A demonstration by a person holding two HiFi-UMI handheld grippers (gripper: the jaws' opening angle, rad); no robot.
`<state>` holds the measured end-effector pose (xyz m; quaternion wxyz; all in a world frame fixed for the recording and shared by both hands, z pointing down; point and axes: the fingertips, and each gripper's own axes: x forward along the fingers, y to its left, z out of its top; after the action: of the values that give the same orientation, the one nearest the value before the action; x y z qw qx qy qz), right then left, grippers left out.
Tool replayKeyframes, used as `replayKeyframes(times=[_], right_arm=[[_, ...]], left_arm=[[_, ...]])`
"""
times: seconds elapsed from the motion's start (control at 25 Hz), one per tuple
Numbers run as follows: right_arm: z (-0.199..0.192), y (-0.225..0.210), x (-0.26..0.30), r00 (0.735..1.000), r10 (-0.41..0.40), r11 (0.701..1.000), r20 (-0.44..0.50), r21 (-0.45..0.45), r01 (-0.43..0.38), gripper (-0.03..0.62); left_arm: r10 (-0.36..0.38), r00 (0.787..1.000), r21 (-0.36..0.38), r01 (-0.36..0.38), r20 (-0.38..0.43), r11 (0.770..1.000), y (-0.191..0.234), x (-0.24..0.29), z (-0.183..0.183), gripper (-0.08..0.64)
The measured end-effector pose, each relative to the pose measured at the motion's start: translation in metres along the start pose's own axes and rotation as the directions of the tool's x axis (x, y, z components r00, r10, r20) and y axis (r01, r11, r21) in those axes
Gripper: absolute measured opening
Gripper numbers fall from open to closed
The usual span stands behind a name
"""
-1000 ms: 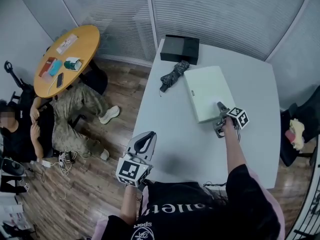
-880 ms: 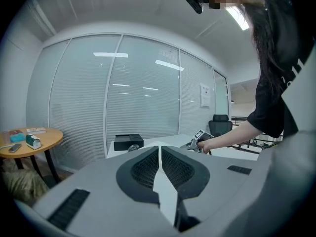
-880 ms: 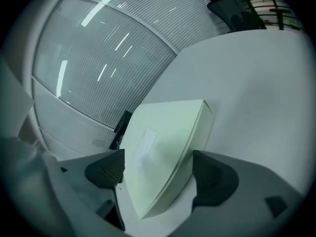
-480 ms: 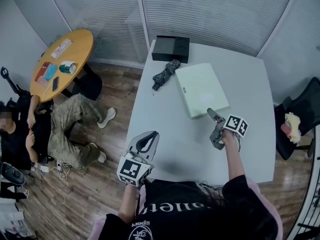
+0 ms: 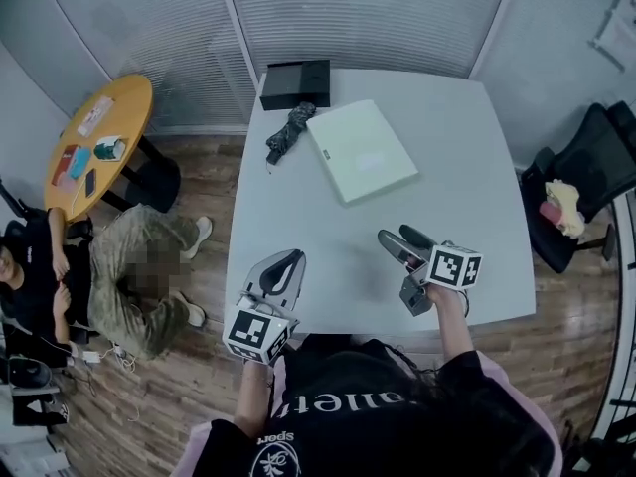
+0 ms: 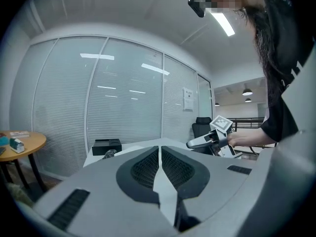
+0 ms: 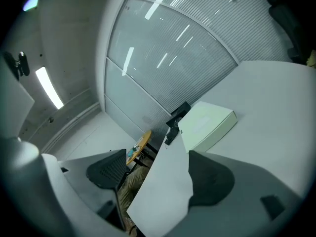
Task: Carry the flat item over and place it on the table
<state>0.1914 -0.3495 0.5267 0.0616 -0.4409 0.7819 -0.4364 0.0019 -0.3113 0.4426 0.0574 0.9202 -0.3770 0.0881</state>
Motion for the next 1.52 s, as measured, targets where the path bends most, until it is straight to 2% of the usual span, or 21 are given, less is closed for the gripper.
replayKeyframes(times=[0.12,0.16,0.24,0.36,0.6,0.84,0.96,1.24,1.52], right_arm=[[-0.009,0.019,-0.028,0.999,0.024,0.999,0.03,-0.025,-0.024,0.388],[-0.012,0.023,-0.038,0.999,0.021,0.999,0.04,-0.038,-0.019,0.355],[-0.017,0.03,-0.057,0.998,0.011,0.998,0.062,-0.064,-0.007,0.223],[-0.021,0.043,-0.082,0.995,0.026,0.995,0.095,-0.094,-0.017,0.147],[-0.038,0.066,-0.127,0.991,0.058,0.986,0.121,-0.16,-0.039,0.095],[-0.069,0.073,-0.161,0.996,0.04,0.967,0.077,-0.252,-0.02,0.065],[-0.08,0.074,-0.173,0.997,0.047,0.964,0.067,-0.266,-0.027,0.06],[-0.102,0.093,-0.183,0.995,0.074,0.961,0.068,-0.272,-0.053,0.051],[-0.12,0.123,-0.188,0.994,0.089,0.952,0.071,-0.3,-0.064,0.051]], left_arm=[[-0.009,1.0,-0.008,0.009,0.001,1.0,-0.019,-0.004,-0.001,0.034],[-0.011,1.0,-0.017,0.011,0.004,1.0,-0.025,-0.006,-0.001,0.035],[-0.019,1.0,-0.034,0.019,0.009,0.999,-0.037,-0.008,-0.001,0.035],[-0.04,0.999,-0.038,0.041,0.011,0.998,-0.06,-0.01,0.001,0.034],[-0.086,0.996,-0.025,0.087,0.01,0.996,-0.113,-0.018,0.003,0.035],[-0.107,0.994,-0.024,0.108,0.007,0.994,-0.162,-0.03,0.0,0.035],[-0.11,0.994,-0.025,0.11,0.0,0.994,-0.18,-0.037,-0.003,0.035],[-0.119,0.993,-0.024,0.119,-0.014,0.993,-0.197,-0.059,-0.01,0.035],[-0.168,0.986,0.0,0.168,0.008,0.986,-0.208,-0.08,-0.001,0.035]])
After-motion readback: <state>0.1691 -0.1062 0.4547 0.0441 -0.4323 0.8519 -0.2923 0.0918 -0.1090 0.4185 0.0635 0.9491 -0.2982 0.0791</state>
